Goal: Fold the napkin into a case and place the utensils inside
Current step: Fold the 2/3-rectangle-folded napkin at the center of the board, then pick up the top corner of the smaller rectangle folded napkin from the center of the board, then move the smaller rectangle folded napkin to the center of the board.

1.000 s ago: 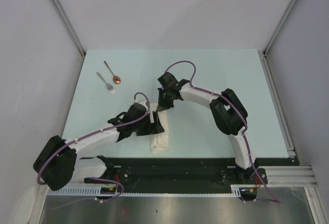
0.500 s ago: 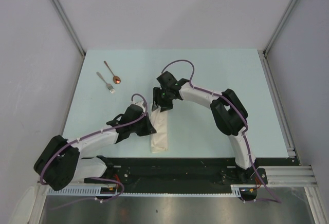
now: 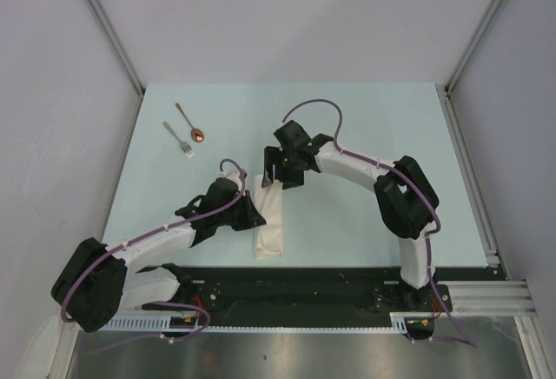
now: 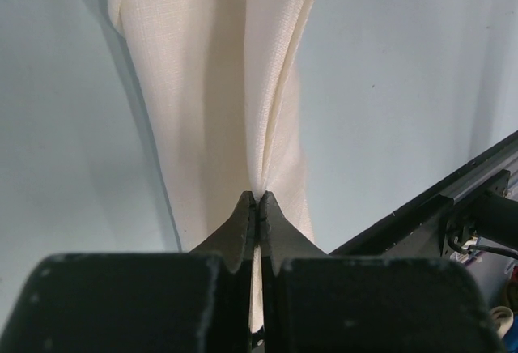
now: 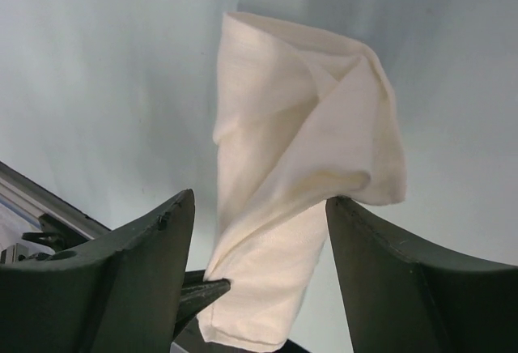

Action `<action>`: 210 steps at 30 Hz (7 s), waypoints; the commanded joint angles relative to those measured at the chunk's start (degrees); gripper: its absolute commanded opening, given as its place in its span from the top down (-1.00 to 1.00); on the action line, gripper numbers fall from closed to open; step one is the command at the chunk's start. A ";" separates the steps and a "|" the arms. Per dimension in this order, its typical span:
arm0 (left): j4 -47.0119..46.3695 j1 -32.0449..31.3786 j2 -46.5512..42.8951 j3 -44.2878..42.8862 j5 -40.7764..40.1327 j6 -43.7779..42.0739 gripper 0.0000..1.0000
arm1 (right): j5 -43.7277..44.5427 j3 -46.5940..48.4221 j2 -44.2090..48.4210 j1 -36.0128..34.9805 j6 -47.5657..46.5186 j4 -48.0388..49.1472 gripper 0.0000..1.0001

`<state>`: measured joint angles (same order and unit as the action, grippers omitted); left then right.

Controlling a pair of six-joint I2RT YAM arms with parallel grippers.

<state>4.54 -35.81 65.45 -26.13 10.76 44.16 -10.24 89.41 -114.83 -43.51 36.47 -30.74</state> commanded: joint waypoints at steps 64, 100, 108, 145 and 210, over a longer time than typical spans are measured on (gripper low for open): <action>-7.00 0.22 -1.29 7.32 6.20 4.53 1.00 | 5.84 -3.80 -1.10 -4.65 1.07 18.44 0.06; 4.96 20.78 -7.88 2.84 4.79 5.15 0.46 | 21.57 4.99 -3.65 -10.81 -4.83 7.63 0.06; 5.31 22.36 -7.09 0.73 5.58 3.83 0.47 | 27.81 4.90 -4.88 -13.35 -6.32 7.01 0.14; 8.21 29.13 -2.96 -5.86 6.29 3.21 0.35 | 45.13 8.33 -12.44 -19.95 -13.44 5.52 0.63; 9.69 19.46 16.87 -21.40 11.90 -2.67 -0.11 | 11.47 -17.77 6.02 -8.09 -15.02 27.75 1.00</action>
<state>10.22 -17.87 78.65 -38.30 17.67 49.76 5.02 73.89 -111.24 -52.75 22.13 -9.17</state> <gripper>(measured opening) 0.512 0.014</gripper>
